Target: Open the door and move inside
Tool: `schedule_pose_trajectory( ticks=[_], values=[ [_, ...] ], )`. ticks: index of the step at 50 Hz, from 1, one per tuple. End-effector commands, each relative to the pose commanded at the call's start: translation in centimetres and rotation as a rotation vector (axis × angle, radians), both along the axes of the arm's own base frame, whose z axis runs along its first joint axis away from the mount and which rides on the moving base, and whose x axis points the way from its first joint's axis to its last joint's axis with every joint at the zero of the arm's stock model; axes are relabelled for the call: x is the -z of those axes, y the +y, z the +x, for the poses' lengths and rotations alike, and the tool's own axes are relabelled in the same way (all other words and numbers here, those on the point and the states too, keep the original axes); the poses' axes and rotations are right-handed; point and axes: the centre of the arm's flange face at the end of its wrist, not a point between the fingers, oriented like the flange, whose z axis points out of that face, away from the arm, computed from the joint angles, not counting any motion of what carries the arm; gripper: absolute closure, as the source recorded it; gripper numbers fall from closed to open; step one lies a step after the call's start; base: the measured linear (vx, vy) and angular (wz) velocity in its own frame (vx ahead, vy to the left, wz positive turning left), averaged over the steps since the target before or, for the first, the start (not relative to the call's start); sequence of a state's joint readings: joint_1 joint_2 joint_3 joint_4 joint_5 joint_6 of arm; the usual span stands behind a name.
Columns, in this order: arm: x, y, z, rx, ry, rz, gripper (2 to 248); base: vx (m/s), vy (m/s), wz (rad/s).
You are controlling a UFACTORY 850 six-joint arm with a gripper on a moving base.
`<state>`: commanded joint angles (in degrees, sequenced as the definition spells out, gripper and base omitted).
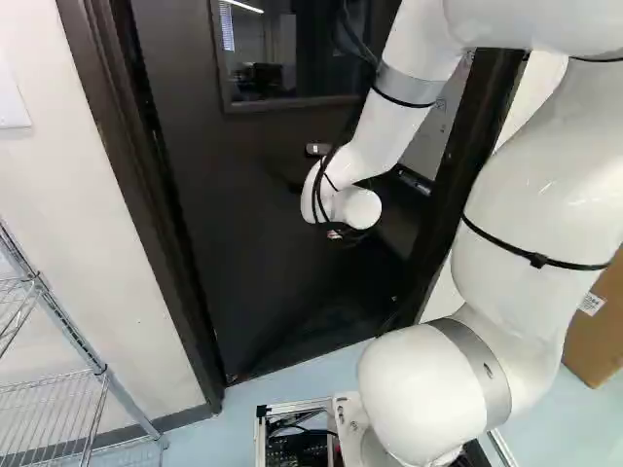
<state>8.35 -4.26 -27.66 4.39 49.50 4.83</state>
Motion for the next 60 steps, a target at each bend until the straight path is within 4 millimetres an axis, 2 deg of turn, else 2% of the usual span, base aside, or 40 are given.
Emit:
schedule_pose_trajectory(
  ticks=[15, 60],
  values=[
    [0.1, 1.5, 2.5, 0.026, -0.001, 0.027, 3, 0.0, 0.0, 0.0],
    [0.6, 7.7, 9.2, -0.065, -0.027, 0.035, 3, 0.0, 0.0, 0.0]
  ],
)
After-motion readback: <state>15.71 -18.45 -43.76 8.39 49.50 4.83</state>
